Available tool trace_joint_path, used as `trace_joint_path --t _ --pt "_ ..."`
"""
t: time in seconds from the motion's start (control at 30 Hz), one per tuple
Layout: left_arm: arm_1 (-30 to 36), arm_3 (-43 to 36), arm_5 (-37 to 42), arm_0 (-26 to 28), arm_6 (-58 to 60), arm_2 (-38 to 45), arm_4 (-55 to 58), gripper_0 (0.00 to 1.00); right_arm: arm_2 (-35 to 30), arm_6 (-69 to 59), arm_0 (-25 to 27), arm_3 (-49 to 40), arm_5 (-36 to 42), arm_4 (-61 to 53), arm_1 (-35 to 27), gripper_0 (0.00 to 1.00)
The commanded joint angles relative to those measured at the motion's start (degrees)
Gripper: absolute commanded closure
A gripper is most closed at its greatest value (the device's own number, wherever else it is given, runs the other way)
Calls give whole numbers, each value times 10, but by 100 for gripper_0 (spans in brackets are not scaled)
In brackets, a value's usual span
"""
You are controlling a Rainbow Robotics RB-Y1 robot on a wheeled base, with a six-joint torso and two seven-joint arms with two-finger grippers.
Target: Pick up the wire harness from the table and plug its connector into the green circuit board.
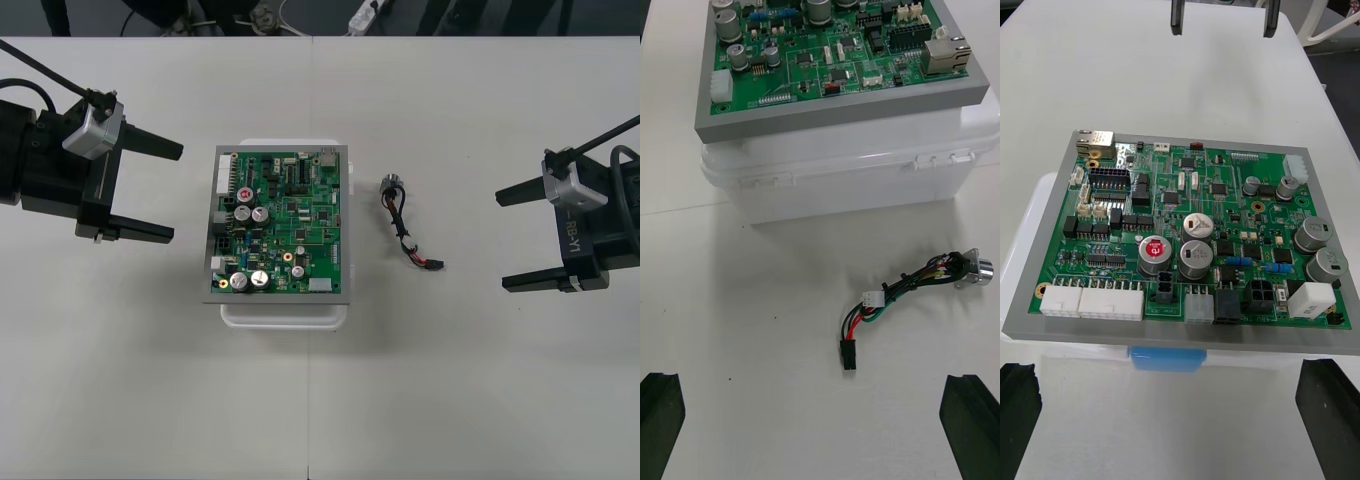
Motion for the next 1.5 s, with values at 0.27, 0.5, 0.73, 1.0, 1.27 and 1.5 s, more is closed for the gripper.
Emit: trace_joint_path --t 0.27,0.5,0.73,1.0,1.27,1.5 --pt "26 -16 -17 -23 -24 -7 9 0 -22 8 -3 -37 0 8 16 0" --pt "19 -12 -17 -19 -23 -8 20 0 -20 5 -3 -37 0 16 17 0" --pt "29 -12 -17 -19 -15 -8 36 0 -11 2 -6 -37 0 31 17 0" --pt "39 -13 -17 -30 2 -8 41 0 6 -13 -12 -50 0 75 17 0" --pt "38 -13 -17 -53 19 -11 34 0 23 -27 -23 -51 0 101 17 0" --pt "50 -12 -17 -81 38 -43 34 0 54 -41 -38 -60 0 152 17 0"
